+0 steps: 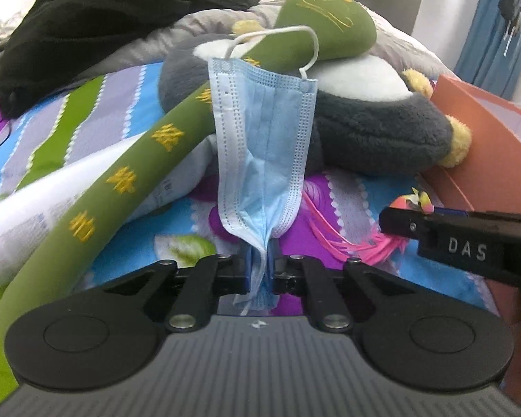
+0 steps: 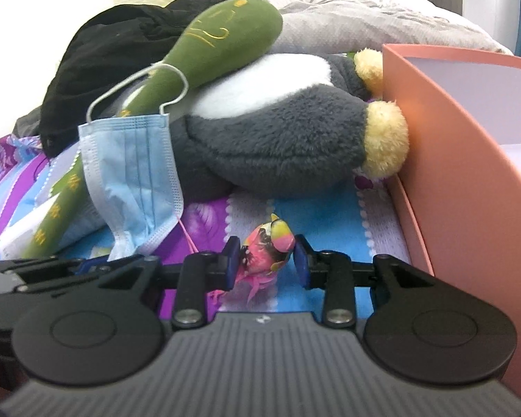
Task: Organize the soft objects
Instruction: 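Lift the face mask with the left gripper while the right lifts the keychain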
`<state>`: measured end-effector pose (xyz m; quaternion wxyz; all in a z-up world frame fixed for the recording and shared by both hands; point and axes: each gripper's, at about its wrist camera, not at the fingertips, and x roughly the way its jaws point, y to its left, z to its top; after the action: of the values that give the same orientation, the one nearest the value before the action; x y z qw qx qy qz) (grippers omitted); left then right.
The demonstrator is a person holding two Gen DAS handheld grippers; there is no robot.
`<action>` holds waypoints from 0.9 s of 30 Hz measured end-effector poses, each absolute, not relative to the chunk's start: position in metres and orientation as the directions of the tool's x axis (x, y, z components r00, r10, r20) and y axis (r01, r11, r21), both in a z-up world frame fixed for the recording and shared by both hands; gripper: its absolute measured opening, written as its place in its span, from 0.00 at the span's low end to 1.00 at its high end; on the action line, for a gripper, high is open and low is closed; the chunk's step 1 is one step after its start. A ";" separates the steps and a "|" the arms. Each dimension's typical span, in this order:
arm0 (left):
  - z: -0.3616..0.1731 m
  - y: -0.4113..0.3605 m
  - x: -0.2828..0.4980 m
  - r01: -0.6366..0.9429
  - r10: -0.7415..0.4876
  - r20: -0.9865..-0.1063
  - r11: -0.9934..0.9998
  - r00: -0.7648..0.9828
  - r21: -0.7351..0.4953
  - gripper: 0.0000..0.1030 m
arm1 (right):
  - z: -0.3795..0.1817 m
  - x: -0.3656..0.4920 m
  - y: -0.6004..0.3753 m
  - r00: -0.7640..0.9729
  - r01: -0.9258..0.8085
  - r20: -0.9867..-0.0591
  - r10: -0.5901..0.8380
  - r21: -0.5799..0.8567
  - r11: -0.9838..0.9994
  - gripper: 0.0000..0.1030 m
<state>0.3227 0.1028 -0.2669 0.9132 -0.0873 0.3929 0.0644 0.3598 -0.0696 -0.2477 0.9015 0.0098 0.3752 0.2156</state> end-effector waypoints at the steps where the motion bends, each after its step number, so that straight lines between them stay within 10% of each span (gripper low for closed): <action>1: -0.264 0.103 0.317 -0.193 0.045 -0.731 0.974 0.681 -0.121 0.10 | -0.245 0.353 -0.071 0.624 -0.387 -0.673 0.397 0.175 0.905 0.35; 27: -0.216 0.078 0.174 -0.286 -0.031 -0.769 0.918 0.638 -0.275 0.10 | -0.206 0.218 -0.133 0.578 -0.415 -0.724 0.377 0.138 0.899 0.35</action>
<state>0.1740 0.0776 -0.2160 0.8851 -0.1892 0.4191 0.0718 0.2177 -0.1330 -0.2060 0.8878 -0.0232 0.4018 0.2230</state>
